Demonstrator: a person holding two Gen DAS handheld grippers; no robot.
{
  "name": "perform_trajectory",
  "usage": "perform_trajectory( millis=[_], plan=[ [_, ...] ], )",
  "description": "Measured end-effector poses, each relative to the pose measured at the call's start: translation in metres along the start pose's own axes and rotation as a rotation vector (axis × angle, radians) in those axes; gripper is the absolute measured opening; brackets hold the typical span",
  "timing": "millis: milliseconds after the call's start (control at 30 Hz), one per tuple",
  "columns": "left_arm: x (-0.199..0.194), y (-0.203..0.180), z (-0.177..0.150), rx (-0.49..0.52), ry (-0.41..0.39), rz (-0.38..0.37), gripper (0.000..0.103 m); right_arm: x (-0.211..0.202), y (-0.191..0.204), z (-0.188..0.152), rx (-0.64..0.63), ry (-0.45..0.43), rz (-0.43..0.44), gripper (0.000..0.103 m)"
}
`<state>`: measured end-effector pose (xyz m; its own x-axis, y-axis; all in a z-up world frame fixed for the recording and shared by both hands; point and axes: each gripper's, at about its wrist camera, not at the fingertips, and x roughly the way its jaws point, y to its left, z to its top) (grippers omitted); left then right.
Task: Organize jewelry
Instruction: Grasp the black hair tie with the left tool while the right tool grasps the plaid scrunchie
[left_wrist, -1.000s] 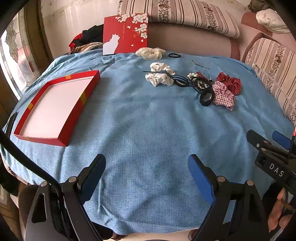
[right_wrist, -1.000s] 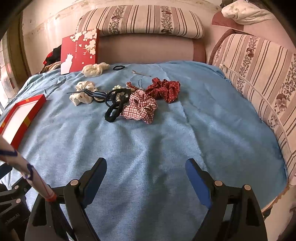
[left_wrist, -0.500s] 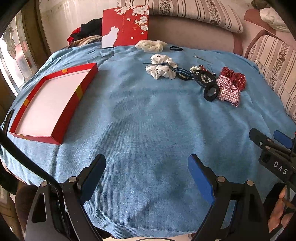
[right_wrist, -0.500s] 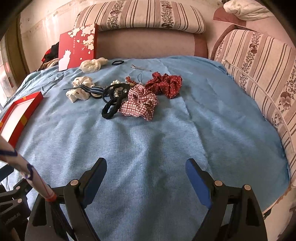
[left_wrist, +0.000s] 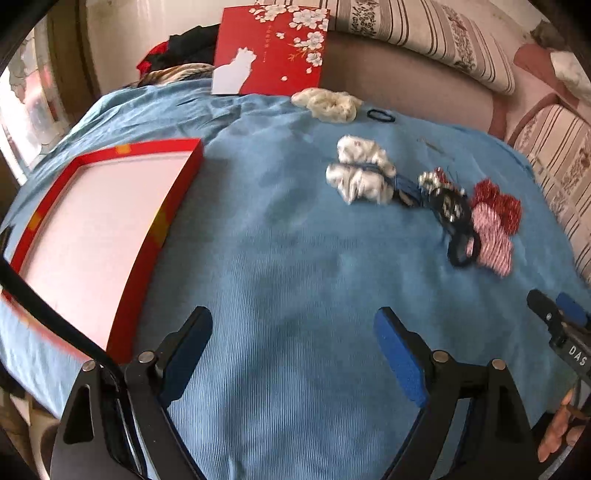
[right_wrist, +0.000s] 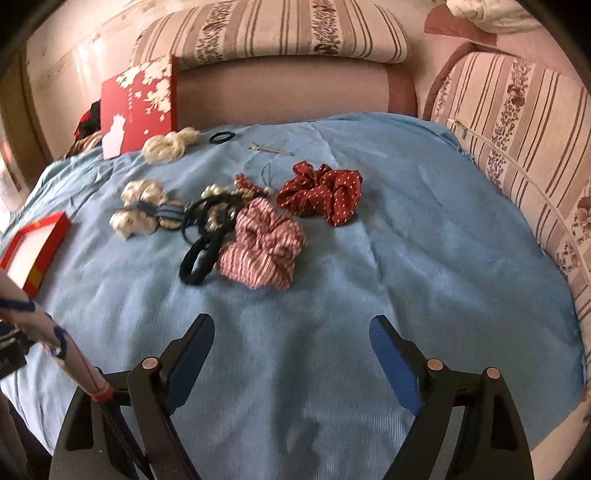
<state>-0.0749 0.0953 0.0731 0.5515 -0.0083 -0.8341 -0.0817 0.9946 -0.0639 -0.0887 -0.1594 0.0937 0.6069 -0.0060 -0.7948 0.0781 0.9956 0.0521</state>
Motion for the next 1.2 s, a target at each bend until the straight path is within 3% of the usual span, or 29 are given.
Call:
perform_trajectory(
  millis=[133, 300, 467, 567, 700, 767, 833, 900, 933, 967, 1033, 1200],
  plan=[
    [0.016, 0.001, 0.028, 0.006, 0.032, -0.072, 0.062, 0.012, -0.010, 0.013, 0.031, 0.013, 0.030, 0.084],
    [0.033, -0.015, 0.048, -0.015, 0.064, -0.215, 0.060, 0.022, -0.017, 0.026, 0.048, 0.010, 0.070, 0.080],
    [0.049, -0.060, 0.047, 0.047, 0.121, -0.359, 0.060, 0.040, -0.021, 0.041, 0.070, 0.025, 0.137, 0.077],
    [0.063, -0.086, 0.046, 0.090, 0.149, -0.398, 0.060, 0.056, -0.021, 0.049, 0.090, 0.047, 0.181, 0.070],
    [0.086, -0.110, 0.048, 0.091, 0.216, -0.480, 0.044, 0.076, -0.023, 0.053, 0.114, 0.087, 0.231, 0.067],
    [0.095, -0.119, 0.050, 0.082, 0.232, -0.499, 0.043, 0.084, -0.024, 0.052, 0.126, 0.104, 0.242, 0.065],
    [0.102, -0.126, 0.052, 0.074, 0.245, -0.520, 0.041, 0.092, -0.026, 0.051, 0.142, 0.120, 0.257, 0.057],
    [0.108, -0.131, 0.053, 0.066, 0.250, -0.526, 0.033, 0.096, -0.029, 0.050, 0.155, 0.132, 0.270, 0.035],
    [0.109, -0.132, 0.054, 0.063, 0.253, -0.528, 0.015, 0.097, -0.029, 0.049, 0.161, 0.138, 0.279, 0.029],
    [0.111, -0.133, 0.054, 0.054, 0.267, -0.534, 0.004, 0.098, -0.031, 0.048, 0.168, 0.145, 0.289, 0.021],
    [0.111, -0.130, 0.053, 0.020, 0.276, -0.539, 0.004, 0.095, -0.033, 0.047, 0.181, 0.150, 0.304, 0.015],
    [0.079, -0.105, 0.051, -0.008, 0.244, -0.538, 0.004, 0.065, -0.028, 0.048, 0.146, 0.112, 0.297, 0.013]
  ],
)
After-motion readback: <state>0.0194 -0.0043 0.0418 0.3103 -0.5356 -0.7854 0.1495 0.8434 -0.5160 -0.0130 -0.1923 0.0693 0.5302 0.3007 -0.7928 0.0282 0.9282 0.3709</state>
